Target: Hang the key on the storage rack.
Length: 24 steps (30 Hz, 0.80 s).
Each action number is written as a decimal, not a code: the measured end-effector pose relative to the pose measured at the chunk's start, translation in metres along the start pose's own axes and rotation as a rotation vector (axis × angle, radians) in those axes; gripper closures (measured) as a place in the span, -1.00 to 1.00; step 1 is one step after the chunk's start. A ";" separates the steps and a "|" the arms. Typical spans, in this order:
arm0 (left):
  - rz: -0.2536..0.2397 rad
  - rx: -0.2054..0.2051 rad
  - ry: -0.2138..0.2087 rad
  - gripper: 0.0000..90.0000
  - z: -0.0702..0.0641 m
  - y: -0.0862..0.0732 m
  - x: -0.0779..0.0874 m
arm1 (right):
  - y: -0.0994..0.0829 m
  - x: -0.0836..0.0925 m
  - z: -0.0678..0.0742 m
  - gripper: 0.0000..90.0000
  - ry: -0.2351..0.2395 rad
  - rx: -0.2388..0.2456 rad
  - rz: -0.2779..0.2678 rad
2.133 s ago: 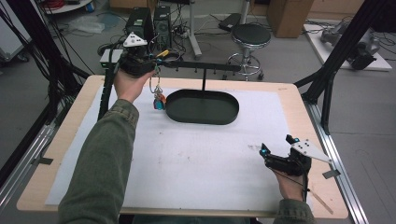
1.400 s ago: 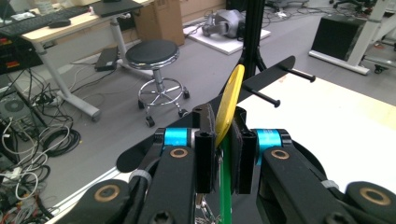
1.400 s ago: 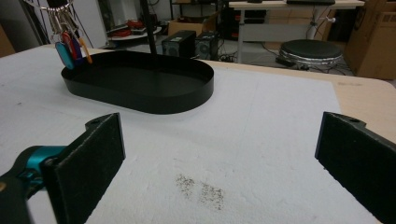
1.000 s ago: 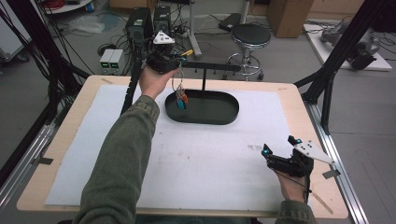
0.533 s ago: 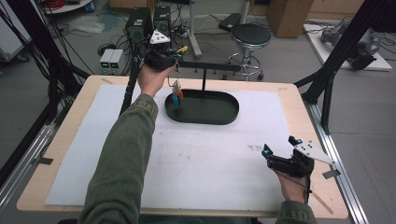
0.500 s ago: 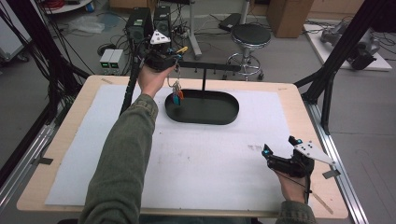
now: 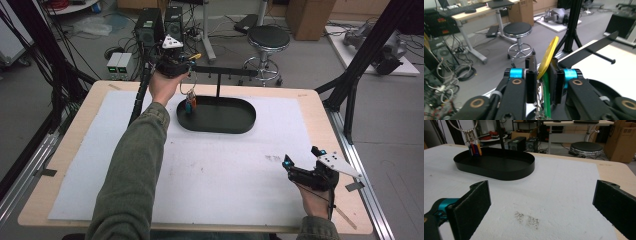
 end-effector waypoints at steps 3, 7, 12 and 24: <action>0.013 -0.003 0.017 0.46 0.001 -0.001 0.003 | 0.000 -0.001 0.000 -0.99 -0.002 0.005 0.001; 0.002 0.068 -0.041 0.20 0.003 -0.001 0.009 | 0.000 -0.001 0.000 -0.99 -0.005 0.002 0.000; 0.033 0.096 -0.067 -0.28 0.001 -0.005 0.013 | 0.000 -0.002 0.001 -0.99 -0.001 0.002 0.004; 0.114 0.105 -0.103 -0.77 -0.004 -0.019 0.021 | 0.001 -0.003 0.003 -0.99 0.001 0.012 0.009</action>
Point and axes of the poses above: each handheld gripper's, and its own axes: x roughly backward along the jaws, y roughly out of its top, z roughly to its left, the point moved 8 cm from there along -x, roughly forward along the jaws, and after that the axes turned 6 degrees about z, right-handed, at the moved point
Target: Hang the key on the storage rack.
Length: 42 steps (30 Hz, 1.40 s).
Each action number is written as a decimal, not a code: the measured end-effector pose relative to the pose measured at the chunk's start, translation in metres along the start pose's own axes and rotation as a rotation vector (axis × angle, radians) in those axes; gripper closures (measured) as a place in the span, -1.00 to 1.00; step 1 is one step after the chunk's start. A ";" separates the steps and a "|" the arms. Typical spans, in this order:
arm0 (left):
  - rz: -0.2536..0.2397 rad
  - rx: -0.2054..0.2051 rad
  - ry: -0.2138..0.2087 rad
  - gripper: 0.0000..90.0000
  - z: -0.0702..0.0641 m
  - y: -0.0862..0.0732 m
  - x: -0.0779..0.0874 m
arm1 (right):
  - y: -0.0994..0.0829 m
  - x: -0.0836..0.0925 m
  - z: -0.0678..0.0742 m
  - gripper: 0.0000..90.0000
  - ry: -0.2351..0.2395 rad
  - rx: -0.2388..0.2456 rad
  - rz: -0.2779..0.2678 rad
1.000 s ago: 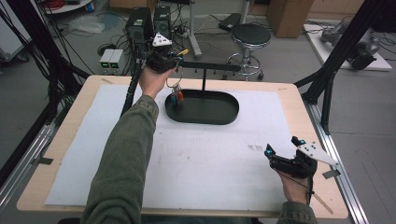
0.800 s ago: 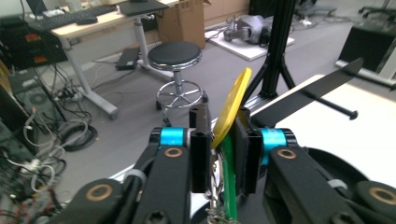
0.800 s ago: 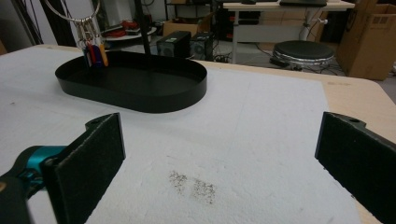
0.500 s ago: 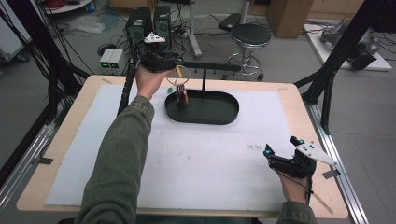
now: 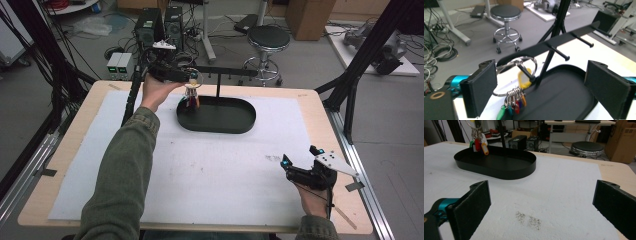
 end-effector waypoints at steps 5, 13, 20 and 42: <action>0.039 -0.012 0.012 -0.96 0.001 -0.011 0.003 | 0.000 0.000 0.000 -0.99 0.000 0.003 0.002; 0.032 -0.014 0.015 -0.96 0.003 -0.024 0.011 | -0.001 -0.001 -0.001 -0.99 0.003 -0.007 0.010; 0.024 -0.008 0.011 -0.96 0.004 -0.034 0.017 | -0.001 -0.001 -0.001 -0.99 0.002 -0.010 0.014; 0.015 -0.015 0.028 -0.96 0.009 -0.071 0.050 | -0.002 -0.002 0.000 -0.99 0.000 -0.002 0.022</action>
Point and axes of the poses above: each handheld gripper's, and its own axes: x roughly backward along the jaws, y roughly out of its top, z roughly to its left, the point moved 8 cm from there along -x, roughly forward along the jaws, and after that the axes turned 6 degrees about z, right-handed, at the moved point
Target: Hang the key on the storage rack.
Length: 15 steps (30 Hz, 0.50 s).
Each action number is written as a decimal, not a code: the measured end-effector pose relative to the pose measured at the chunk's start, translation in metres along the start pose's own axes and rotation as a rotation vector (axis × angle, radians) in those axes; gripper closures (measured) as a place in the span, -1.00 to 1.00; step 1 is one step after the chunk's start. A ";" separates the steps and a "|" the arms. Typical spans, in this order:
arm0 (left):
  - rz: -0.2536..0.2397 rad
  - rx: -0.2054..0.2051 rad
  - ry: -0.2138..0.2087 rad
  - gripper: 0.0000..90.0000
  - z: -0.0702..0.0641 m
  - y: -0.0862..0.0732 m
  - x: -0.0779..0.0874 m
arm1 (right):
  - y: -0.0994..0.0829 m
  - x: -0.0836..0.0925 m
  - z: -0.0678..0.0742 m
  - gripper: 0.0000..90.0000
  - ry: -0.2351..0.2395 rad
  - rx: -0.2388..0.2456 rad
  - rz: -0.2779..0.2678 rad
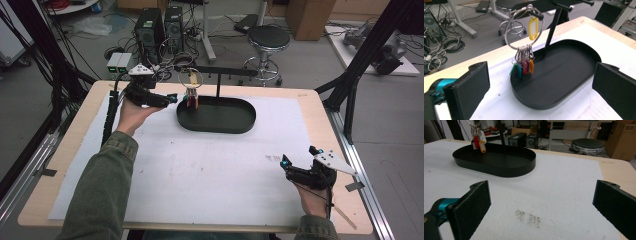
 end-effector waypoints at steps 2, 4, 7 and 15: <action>0.001 0.000 0.004 -0.96 0.001 -0.004 0.004 | 0.000 0.000 0.000 -0.99 -0.002 0.001 0.003; -0.002 0.001 0.004 -0.96 0.001 -0.008 0.007 | 0.000 -0.001 0.000 -0.99 -0.002 0.003 0.004; 0.001 0.003 0.003 -0.96 0.001 -0.013 0.010 | -0.001 -0.001 0.001 -0.99 0.001 0.002 0.008; -0.006 0.008 0.002 -0.96 0.003 -0.028 0.022 | -0.001 -0.002 0.001 -0.99 -0.002 0.007 0.010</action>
Point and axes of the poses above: each handheld gripper's, and its own axes: x roughly backward along the jaws, y roughly out of its top, z roughly to its left, the point moved 8 cm from there along -x, roughly forward along the jaws, and after that the axes turned 6 degrees about z, right-handed, at the moved point
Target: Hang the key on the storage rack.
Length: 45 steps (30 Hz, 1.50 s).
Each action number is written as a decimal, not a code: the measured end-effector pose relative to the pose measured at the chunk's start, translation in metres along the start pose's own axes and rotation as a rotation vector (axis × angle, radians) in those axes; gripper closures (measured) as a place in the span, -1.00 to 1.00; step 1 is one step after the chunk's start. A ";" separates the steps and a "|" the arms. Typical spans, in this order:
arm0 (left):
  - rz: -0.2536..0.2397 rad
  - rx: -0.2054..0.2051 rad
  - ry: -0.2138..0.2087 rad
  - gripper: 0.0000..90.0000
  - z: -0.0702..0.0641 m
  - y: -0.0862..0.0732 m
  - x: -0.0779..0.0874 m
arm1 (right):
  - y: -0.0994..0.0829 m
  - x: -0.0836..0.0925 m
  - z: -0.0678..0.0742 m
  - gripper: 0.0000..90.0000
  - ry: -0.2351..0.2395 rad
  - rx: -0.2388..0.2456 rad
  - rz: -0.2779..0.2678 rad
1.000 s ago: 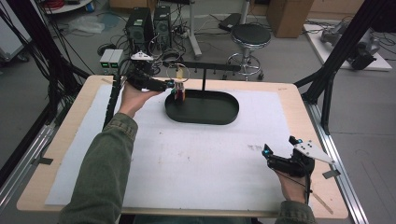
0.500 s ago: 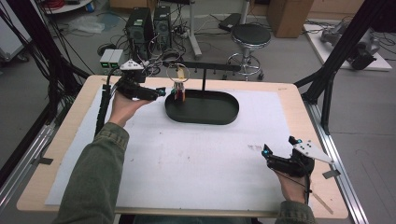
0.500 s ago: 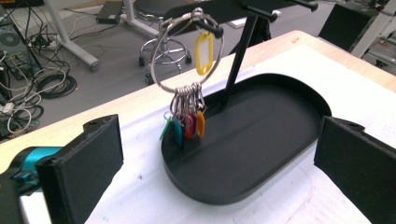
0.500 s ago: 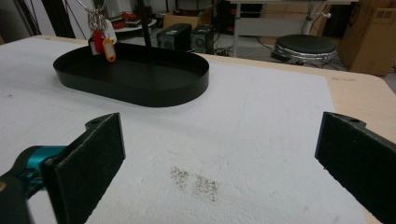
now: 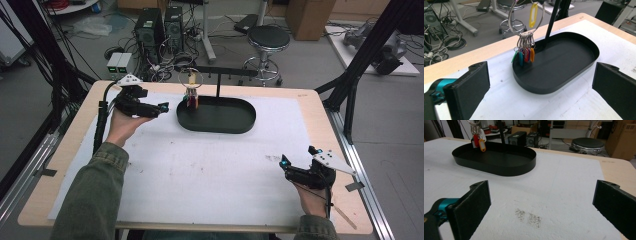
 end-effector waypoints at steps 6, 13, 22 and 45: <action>-0.011 0.022 0.009 -0.96 0.005 -0.012 0.010 | 0.000 0.000 0.000 -0.99 -0.001 -0.003 0.000; -0.006 0.033 0.014 -0.96 0.009 -0.026 0.018 | 0.000 -0.001 0.001 -0.99 0.000 0.002 0.005; -0.010 0.034 0.031 -0.96 0.010 -0.039 0.025 | -0.001 -0.001 0.001 -0.99 0.000 -0.001 0.007; -0.109 0.090 0.080 -0.96 0.021 -0.075 0.057 | -0.002 -0.002 0.001 -0.99 -0.005 0.001 0.013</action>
Point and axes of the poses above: each handheld gripper's, and its own axes: x roughly backward along the jaws, y roughly out of its top, z roughly to its left, the point moved 8 cm from there along -x, roughly forward along the jaws, and after that the axes turned 6 degrees about z, right-handed, at the moved point
